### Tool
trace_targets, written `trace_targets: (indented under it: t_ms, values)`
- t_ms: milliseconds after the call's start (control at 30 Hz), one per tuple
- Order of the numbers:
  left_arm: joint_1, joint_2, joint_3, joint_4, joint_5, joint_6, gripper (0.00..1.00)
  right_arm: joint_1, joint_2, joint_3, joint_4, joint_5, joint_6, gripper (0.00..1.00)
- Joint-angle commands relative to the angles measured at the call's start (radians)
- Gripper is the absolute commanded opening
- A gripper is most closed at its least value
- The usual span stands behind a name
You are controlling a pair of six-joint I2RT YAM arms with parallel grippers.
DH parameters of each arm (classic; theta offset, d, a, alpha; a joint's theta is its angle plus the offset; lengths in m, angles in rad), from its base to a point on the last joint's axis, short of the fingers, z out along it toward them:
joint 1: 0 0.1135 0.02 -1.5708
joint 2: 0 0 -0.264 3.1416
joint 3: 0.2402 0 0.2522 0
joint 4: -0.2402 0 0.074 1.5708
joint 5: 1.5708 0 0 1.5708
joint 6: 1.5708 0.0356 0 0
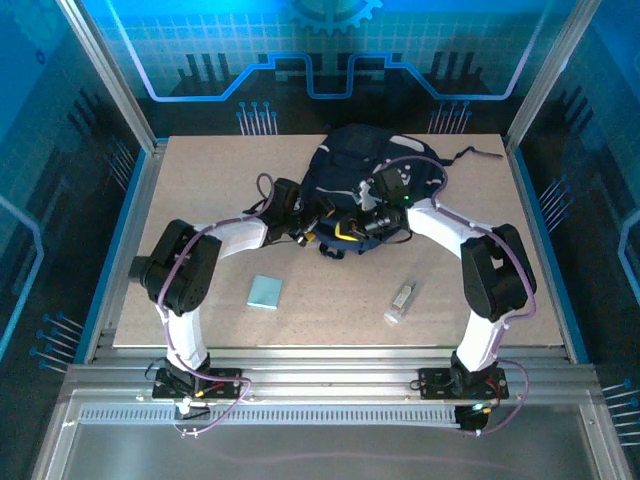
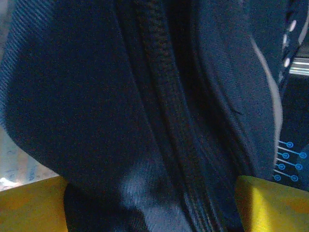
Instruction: Pack books, pencil case, and school supplies into a backpack
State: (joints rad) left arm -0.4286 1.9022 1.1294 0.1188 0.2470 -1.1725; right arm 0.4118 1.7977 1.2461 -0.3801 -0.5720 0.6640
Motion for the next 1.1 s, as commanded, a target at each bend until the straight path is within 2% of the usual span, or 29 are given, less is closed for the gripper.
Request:
trace_targets:
  t_ms: [0, 67, 100, 300, 433, 600, 1000, 1067]
  values:
    - [-0.006, 0.074, 0.066, 0.157, 0.011, -0.057, 0.35, 0.019, -0.096, -0.044, 0.025, -0.062, -0.018, 0.0]
    - [0.0, 0.078, 0.076, 0.16, 0.008, -0.041, 0.03, 0.015, -0.124, -0.081, -0.048, -0.021, -0.061, 0.0]
    - [0.004, 0.073, 0.081, 0.147, 0.007, -0.029, 0.0, 0.006, -0.135, -0.097, -0.092, 0.002, -0.089, 0.0]
    - [0.054, -0.007, 0.072, 0.084, 0.016, 0.044, 0.0, -0.08, -0.183, -0.157, -0.311, 0.144, -0.234, 0.0]
    - [0.082, -0.07, 0.078, 0.034, 0.021, 0.099, 0.0, -0.145, -0.214, -0.186, -0.381, 0.23, -0.298, 0.0]
    - [0.099, -0.126, 0.097, -0.026, 0.038, 0.152, 0.0, -0.233, -0.217, -0.195, -0.371, 0.319, -0.331, 0.0]
    - [0.132, -0.235, 0.115, -0.199, 0.091, 0.271, 0.0, -0.41, -0.108, -0.071, -0.285, 0.599, -0.36, 0.0]
    - [0.138, -0.245, 0.112, -0.215, 0.098, 0.276, 0.0, -0.439, -0.077, -0.051, -0.265, 0.601, -0.367, 0.0]
